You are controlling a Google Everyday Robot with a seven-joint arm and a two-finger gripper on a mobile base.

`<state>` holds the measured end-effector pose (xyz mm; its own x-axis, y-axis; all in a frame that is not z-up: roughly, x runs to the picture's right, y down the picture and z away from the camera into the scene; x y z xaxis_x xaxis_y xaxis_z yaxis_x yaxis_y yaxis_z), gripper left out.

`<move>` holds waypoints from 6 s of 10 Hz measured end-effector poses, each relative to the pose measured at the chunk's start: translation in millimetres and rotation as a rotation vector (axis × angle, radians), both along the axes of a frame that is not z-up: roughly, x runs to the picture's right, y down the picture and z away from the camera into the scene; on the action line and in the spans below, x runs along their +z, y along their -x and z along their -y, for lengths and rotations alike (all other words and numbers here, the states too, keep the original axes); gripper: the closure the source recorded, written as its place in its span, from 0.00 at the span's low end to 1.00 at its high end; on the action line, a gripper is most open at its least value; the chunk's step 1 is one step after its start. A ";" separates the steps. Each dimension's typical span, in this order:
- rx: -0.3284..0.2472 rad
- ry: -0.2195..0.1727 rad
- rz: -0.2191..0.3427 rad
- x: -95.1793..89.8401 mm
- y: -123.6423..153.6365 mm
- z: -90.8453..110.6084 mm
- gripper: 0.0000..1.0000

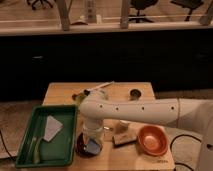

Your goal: Wipe purple bowl with sponge

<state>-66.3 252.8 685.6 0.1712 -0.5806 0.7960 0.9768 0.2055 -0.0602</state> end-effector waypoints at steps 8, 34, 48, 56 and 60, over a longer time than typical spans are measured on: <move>-0.171 0.026 0.123 14.8 76.2 3.8 1.00; -0.149 -0.027 0.081 -11.5 -5.6 -21.3 1.00; -0.202 -0.012 0.165 0.9 46.9 -6.4 1.00; -0.200 -0.011 0.164 1.4 46.2 -6.7 1.00; -0.200 -0.011 0.165 1.2 46.5 -6.6 1.00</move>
